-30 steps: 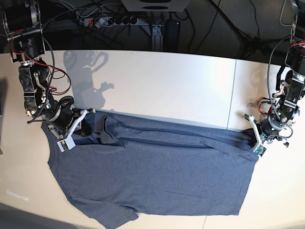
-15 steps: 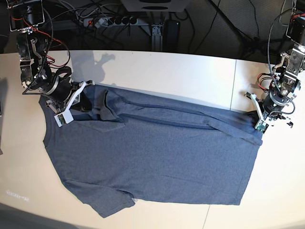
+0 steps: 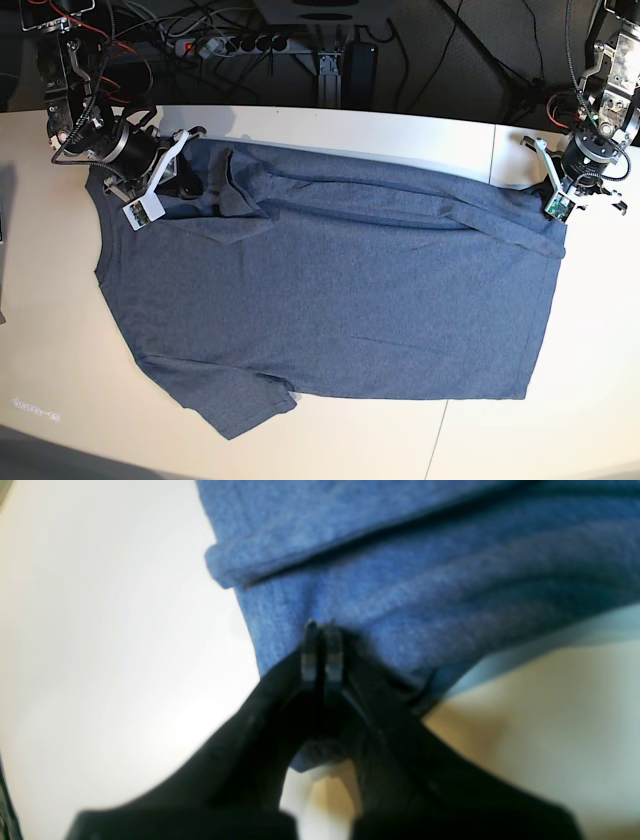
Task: Fold the T-shirt properly
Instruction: 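Drag the folded shirt toward the robot with both grippers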
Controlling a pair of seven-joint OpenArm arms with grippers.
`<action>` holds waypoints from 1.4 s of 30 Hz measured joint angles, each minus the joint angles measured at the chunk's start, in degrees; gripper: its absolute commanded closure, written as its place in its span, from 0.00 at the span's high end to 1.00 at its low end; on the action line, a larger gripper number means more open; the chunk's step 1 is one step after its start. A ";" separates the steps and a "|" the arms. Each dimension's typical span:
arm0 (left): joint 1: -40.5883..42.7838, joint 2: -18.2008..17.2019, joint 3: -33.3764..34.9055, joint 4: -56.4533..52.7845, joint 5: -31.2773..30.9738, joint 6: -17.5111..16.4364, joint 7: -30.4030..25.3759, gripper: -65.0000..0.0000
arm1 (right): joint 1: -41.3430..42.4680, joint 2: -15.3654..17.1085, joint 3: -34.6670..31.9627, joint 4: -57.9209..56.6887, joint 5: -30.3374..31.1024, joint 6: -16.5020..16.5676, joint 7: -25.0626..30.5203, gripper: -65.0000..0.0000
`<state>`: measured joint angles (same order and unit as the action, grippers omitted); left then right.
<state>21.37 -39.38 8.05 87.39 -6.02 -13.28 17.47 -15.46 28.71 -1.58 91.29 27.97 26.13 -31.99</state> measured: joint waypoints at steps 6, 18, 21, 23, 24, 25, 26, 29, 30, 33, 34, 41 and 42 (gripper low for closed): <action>3.61 -0.15 -0.59 2.73 0.39 0.07 0.09 0.00 | -3.39 -0.02 3.30 1.03 0.79 -0.02 0.24 0.00; 6.78 0.00 -0.59 4.17 2.56 1.92 -0.63 0.00 | -7.10 0.00 4.72 3.02 1.07 0.00 0.33 0.00; 7.89 -0.02 -0.63 4.85 2.64 2.16 -0.57 0.00 | -7.76 0.02 4.74 3.74 0.98 0.00 0.02 0.00; 8.68 -0.09 -0.63 5.57 2.69 2.34 -0.55 0.00 | -7.74 0.07 4.74 3.76 0.94 0.00 -0.04 0.00; 9.22 -0.17 -0.66 6.05 2.75 2.38 -0.35 0.00 | -7.74 0.07 4.74 3.74 0.92 0.00 -0.02 0.00; 9.77 -0.17 -0.66 6.54 2.78 2.43 -0.35 0.00 | -7.74 0.07 4.74 3.74 0.94 0.00 0.00 0.00; 10.12 -0.15 -0.66 6.95 2.82 2.54 -0.24 0.00 | -7.74 0.07 4.76 3.74 0.92 0.00 -0.04 0.00; 10.21 -0.13 -0.66 7.82 2.80 2.56 1.16 0.00 | -7.72 0.09 4.76 3.74 0.94 0.00 -0.02 0.00; 10.23 -0.13 -0.63 7.91 2.82 2.56 1.16 0.00 | -7.72 0.15 4.76 3.74 0.92 0.00 -0.04 0.00; 10.23 -0.13 -0.63 7.96 2.82 2.56 1.18 0.00 | -7.72 0.15 4.76 3.74 0.68 0.00 -0.02 0.00; 10.23 -0.13 -0.63 8.02 2.80 2.56 1.66 0.00 | -7.72 0.17 4.76 3.76 0.63 0.00 0.00 0.00; 11.19 0.02 -0.59 8.24 5.38 4.28 1.11 0.00 | -7.74 0.44 5.64 3.76 0.55 0.00 -0.20 0.00; 11.19 0.02 -0.59 8.24 5.35 4.28 1.11 0.00 | -7.74 0.68 5.64 3.76 0.57 0.00 -0.26 0.00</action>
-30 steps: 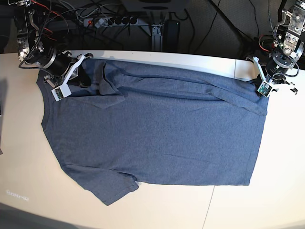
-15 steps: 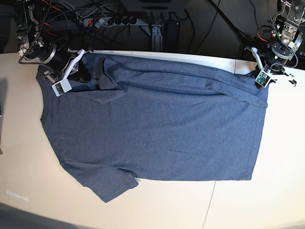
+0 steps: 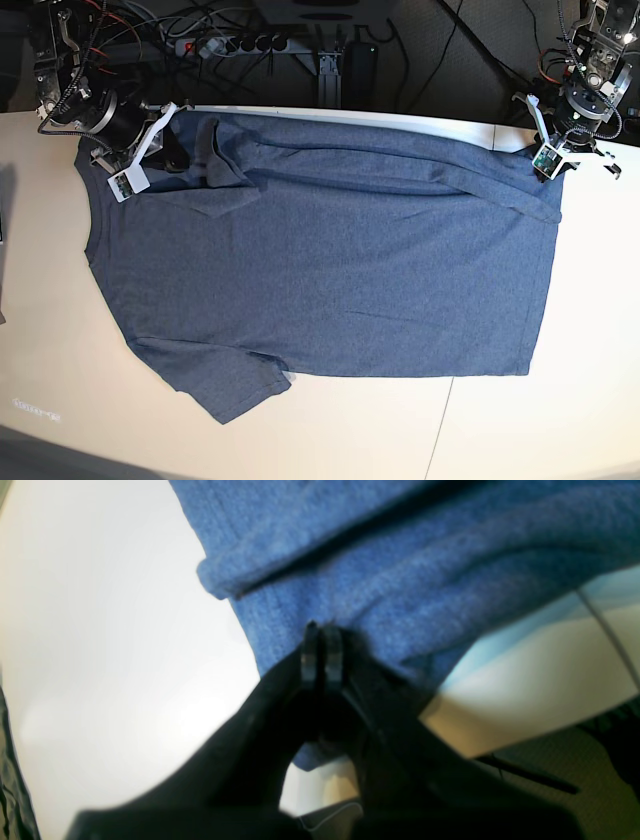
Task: Fold the T-shirt properly
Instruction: 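Drag the folded shirt toward the robot with both grippers, then open the left gripper and release the hem corner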
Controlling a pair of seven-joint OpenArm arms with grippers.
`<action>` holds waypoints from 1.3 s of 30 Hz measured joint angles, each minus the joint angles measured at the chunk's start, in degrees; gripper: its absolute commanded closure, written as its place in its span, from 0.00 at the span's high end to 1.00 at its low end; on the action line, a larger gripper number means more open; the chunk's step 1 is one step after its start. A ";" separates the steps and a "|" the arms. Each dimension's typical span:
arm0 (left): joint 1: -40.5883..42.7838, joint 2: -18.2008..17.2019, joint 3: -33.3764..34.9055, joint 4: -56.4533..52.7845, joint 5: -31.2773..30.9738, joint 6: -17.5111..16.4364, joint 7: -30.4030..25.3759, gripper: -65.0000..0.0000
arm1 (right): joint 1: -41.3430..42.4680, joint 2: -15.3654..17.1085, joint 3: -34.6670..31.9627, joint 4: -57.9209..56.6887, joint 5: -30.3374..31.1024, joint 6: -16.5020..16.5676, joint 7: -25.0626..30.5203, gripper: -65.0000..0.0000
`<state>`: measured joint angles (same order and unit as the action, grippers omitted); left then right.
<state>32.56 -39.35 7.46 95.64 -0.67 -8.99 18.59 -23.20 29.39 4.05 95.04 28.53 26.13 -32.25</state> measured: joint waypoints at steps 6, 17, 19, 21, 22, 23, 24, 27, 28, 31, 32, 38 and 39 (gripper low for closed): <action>0.20 1.75 -0.42 0.00 0.42 0.70 0.04 0.00 | -0.42 1.07 0.24 0.09 0.42 0.00 -0.96 0.00; 1.01 4.31 -4.17 0.00 -0.90 0.79 -0.44 0.00 | -0.96 1.11 0.81 0.11 0.61 0.00 -0.96 0.00; 1.07 4.26 -4.22 0.00 -0.87 0.79 -0.46 0.00 | -0.96 1.11 0.81 0.11 0.61 0.00 -0.98 0.00; 1.03 4.26 -4.22 0.00 -0.87 0.79 -0.44 0.00 | -0.96 1.11 0.81 0.11 0.61 0.00 -0.94 0.00; 0.90 4.28 -4.22 0.00 -0.90 0.76 -0.35 0.00 | -0.96 1.11 0.81 0.11 0.61 0.00 -0.94 0.00; 0.70 4.28 -4.33 0.04 -0.87 0.70 0.17 0.00 | -0.96 1.11 0.81 0.11 0.61 0.00 -0.92 0.00; 0.35 4.31 -4.52 0.20 -1.01 0.68 1.14 0.00 | -0.96 1.11 0.81 0.11 0.61 0.00 -0.83 0.00; -0.02 4.44 -6.78 1.55 -3.41 0.37 3.67 0.00 | -0.96 1.11 0.81 0.11 0.61 0.00 -0.83 0.00; 0.11 4.44 -7.85 2.14 -4.17 0.15 4.48 0.00 | -0.96 1.11 0.81 0.11 0.61 0.00 -0.81 0.00; 0.28 4.44 -10.93 4.48 -5.88 -0.28 8.11 0.00 | -0.94 1.11 0.81 0.11 0.61 0.00 -0.83 0.00; 0.37 4.44 -12.04 5.29 -6.12 -0.26 8.50 0.00 | -0.94 1.11 0.81 0.11 0.61 0.00 -0.83 0.00; 0.42 4.42 -18.38 10.58 -9.94 -0.28 8.44 0.23 | -0.94 1.11 0.81 0.11 0.61 0.00 -0.83 0.00; 0.44 4.42 -19.61 11.21 -11.10 -0.46 7.98 0.24 | -0.94 1.14 0.81 0.11 0.59 -0.02 -0.83 0.00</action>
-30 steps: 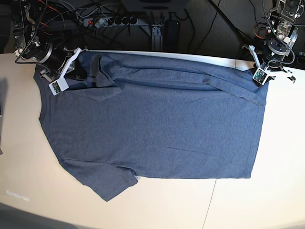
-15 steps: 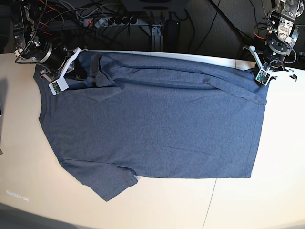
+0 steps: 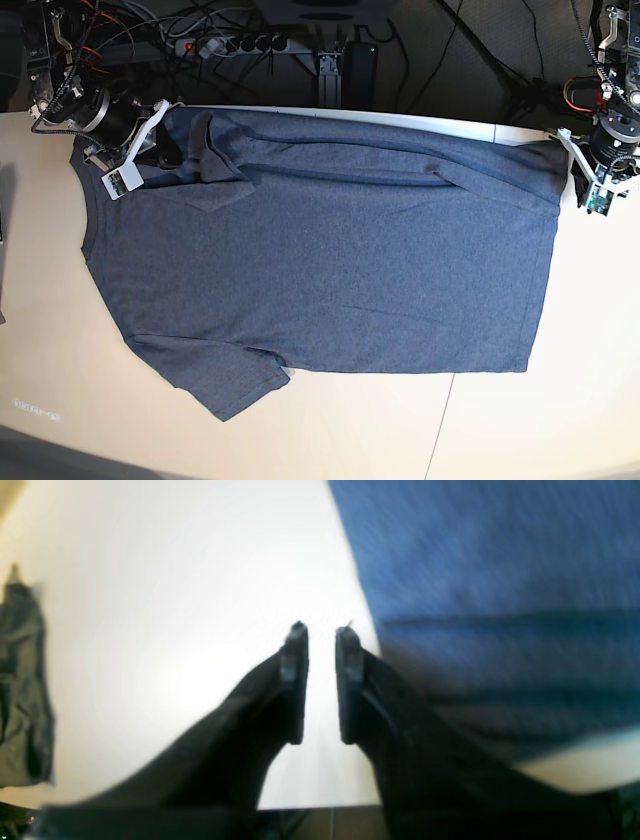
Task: Fold the T-shirt properly
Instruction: 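Open the left gripper and release the hem corner, then move the left gripper along the hem to the opposite hem corner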
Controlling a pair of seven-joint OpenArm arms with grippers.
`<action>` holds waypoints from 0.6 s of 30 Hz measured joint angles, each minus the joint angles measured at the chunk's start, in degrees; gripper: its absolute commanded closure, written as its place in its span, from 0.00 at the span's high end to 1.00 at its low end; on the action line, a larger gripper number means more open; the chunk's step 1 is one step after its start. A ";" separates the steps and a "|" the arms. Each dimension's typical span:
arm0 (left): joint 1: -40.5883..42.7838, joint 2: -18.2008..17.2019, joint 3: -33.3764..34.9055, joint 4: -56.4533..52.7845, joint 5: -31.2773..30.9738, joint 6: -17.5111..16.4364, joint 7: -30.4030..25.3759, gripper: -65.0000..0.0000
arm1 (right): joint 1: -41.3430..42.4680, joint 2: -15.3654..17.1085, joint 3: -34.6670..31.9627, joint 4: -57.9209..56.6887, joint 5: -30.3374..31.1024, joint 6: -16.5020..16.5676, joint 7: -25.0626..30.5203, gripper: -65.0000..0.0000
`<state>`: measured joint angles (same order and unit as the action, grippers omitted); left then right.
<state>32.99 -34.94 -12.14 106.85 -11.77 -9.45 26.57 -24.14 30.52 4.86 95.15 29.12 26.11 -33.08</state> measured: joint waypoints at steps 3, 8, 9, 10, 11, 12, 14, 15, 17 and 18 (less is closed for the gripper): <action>-1.62 0.02 -2.54 0.50 -3.78 -2.84 -0.48 0.26 | 0.00 0.00 0.00 0.00 0.00 0.02 0.00 0.00; -10.14 -0.20 -2.60 -2.05 -11.19 -5.25 -1.29 0.32 | 0.00 0.13 0.00 0.00 0.04 0.02 0.00 0.00; -12.13 -0.17 -2.60 -3.32 -12.61 -5.55 -1.33 0.34 | 0.02 0.13 0.00 0.00 0.04 0.02 0.00 0.00; -14.21 -0.15 -2.62 -4.87 -14.23 -5.60 -1.38 0.35 | 0.02 0.11 0.00 0.00 0.04 0.02 0.00 0.00; -16.33 -0.15 -2.60 -6.64 -15.32 -5.79 -1.33 0.35 | 0.00 0.11 0.00 0.00 0.04 0.00 0.02 0.00; -18.56 -0.11 -2.60 -8.70 -16.33 -5.81 -1.18 0.35 | 0.02 0.11 0.02 -0.02 0.02 0.02 0.00 0.00; -22.95 -0.17 -2.36 -13.09 -18.25 -6.67 -1.07 0.35 | 0.02 0.13 0.02 -0.02 0.02 0.00 0.00 0.00; -25.16 -0.17 -1.95 -15.41 -18.93 -7.61 -1.22 0.35 | 0.02 0.13 0.04 -0.02 0.00 0.02 -0.02 0.00; -29.53 -0.48 0.20 -20.61 -20.48 -9.07 -1.27 0.35 | 0.02 0.11 0.04 -0.02 0.00 0.02 0.02 0.00; -31.71 -0.68 2.01 -23.34 -20.87 -9.27 -1.31 0.35 | 0.02 0.11 0.04 -0.02 -0.02 0.02 -0.02 0.00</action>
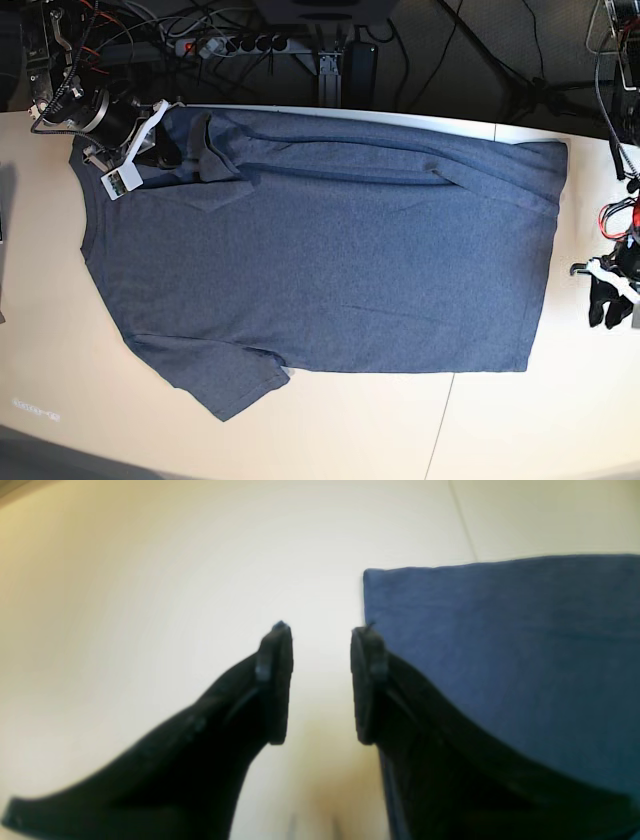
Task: Fold the T-shirt properly
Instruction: 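Move the left gripper along the hem to the opposite hem corner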
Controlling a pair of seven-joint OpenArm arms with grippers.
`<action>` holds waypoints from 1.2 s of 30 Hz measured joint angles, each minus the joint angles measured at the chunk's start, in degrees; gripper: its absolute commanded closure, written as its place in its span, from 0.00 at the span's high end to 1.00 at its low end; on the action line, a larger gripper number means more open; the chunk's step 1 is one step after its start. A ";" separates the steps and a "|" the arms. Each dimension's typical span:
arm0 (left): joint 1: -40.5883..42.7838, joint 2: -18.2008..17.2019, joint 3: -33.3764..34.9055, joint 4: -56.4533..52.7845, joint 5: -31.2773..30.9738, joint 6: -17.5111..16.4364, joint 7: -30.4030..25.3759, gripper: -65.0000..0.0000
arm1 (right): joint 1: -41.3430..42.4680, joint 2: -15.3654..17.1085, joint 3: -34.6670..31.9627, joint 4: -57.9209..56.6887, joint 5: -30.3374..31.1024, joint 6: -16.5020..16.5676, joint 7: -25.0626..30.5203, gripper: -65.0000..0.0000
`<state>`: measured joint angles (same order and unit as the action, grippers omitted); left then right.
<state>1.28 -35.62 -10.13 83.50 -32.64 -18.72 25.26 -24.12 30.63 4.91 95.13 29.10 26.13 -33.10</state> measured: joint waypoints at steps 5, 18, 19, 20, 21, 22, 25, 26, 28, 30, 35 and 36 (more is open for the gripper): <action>-10.91 -0.46 10.73 -14.29 0.13 -2.16 -1.18 0.35 | 0.00 0.00 0.00 0.00 -0.02 0.00 -0.02 0.00; -35.19 1.57 28.20 -48.48 -5.70 -3.23 -9.27 0.35 | 0.00 0.00 0.00 0.00 0.02 0.00 -0.11 0.00; -36.39 2.43 28.20 -51.08 -6.05 -4.07 -9.25 0.35 | 0.00 0.02 0.02 0.00 0.02 0.00 -0.11 0.00; -37.42 3.28 28.17 -53.64 -6.58 -4.61 -9.27 0.35 | 0.00 0.02 0.02 0.00 0.02 0.00 -0.13 0.00; -38.34 4.15 28.17 -56.22 -6.97 -5.35 -9.22 0.35 | 0.00 0.00 0.02 0.00 0.02 0.00 -0.13 0.00; -39.17 5.09 28.17 -58.71 -7.26 -6.14 -9.27 0.35 | 0.00 0.00 0.02 0.00 0.00 0.00 -0.13 0.00; -40.44 7.74 28.17 -64.28 -8.31 -7.08 -9.86 0.35 | 0.00 0.00 0.02 0.00 0.00 0.00 -0.13 0.00; -40.92 8.33 28.17 -65.40 -9.14 -7.15 -10.21 0.35 | 0.00 0.00 0.02 0.00 0.00 0.02 -0.13 0.00; -41.66 8.96 28.17 -66.16 -9.49 -7.34 -9.64 0.35 | -0.02 0.00 0.02 0.00 0.00 0.00 -0.13 0.00; -41.62 9.44 28.17 -66.16 -9.73 -7.54 -9.81 0.35 | 0.00 0.00 0.02 0.00 0.00 0.00 -0.11 0.00; -41.62 9.60 28.17 -66.16 -9.88 -7.72 -9.88 0.35 | 0.00 0.00 0.02 0.00 0.00 0.00 -0.13 0.00; -41.62 9.60 28.17 -66.16 -9.86 -7.72 -9.88 0.35 | -0.02 0.00 0.02 0.00 0.00 0.00 -0.13 0.00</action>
<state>-40.34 -26.02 18.04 17.34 -42.50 -26.44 15.38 -24.14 30.63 4.93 95.13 29.10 26.13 -33.23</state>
